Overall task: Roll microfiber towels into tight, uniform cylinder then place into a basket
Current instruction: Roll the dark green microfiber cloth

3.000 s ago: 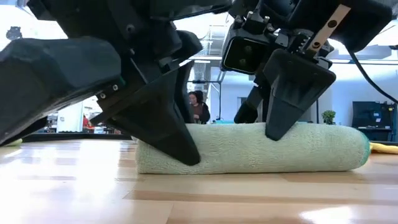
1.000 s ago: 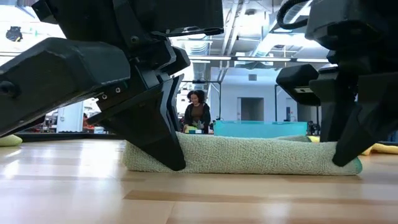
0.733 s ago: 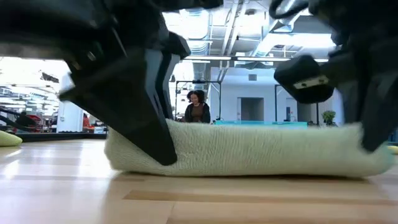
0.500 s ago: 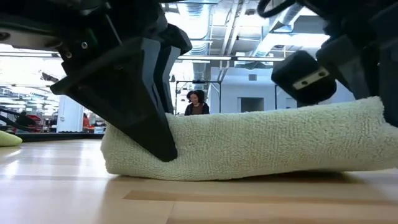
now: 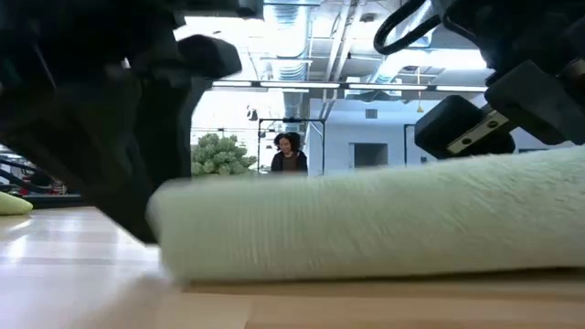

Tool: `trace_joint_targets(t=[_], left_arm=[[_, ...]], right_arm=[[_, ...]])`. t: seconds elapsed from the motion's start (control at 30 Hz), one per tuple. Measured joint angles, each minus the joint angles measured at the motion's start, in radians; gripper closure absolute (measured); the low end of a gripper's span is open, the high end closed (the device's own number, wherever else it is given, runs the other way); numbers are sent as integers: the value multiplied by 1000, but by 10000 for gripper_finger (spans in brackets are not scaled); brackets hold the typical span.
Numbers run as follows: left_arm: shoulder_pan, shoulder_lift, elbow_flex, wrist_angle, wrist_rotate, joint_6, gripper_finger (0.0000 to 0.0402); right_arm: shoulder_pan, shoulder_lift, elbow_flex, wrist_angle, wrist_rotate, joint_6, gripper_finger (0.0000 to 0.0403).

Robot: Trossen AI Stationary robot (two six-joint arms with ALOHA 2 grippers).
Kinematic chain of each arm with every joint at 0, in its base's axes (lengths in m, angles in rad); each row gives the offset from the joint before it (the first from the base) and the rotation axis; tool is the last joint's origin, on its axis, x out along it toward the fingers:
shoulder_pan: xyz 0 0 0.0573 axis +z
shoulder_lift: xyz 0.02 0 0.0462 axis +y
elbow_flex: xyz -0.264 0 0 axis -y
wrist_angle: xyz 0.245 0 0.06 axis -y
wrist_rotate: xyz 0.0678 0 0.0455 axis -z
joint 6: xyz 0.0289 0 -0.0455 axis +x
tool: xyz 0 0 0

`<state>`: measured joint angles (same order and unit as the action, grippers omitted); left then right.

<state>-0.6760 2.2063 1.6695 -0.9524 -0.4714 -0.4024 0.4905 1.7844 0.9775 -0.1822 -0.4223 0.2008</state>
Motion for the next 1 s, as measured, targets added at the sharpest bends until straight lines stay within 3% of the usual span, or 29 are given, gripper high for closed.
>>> trace_joint_targets(t=[0.13, 0.3, 0.57, 0.73, 1.0], left_arm=[[-25, 0, 39, -39, -85, -7, 304], [-40, -1, 53, 60, -114, 84, 305], [-14, -2, -5, 283, 10, 207, 305], [8, -2, -51, 379, 80, 229, 305], [31, -2, -71, 414, 178, 230, 272]], right_arm=[[-1, 0, 0, 6, 2, 2, 389], [0, 0, 0, 11, 5, 2, 379], [8, 0, 0, 6, 25, 17, 394], [14, 0, -1, -1, 57, 55, 379], [36, 0, -1, -26, 152, 149, 393]])
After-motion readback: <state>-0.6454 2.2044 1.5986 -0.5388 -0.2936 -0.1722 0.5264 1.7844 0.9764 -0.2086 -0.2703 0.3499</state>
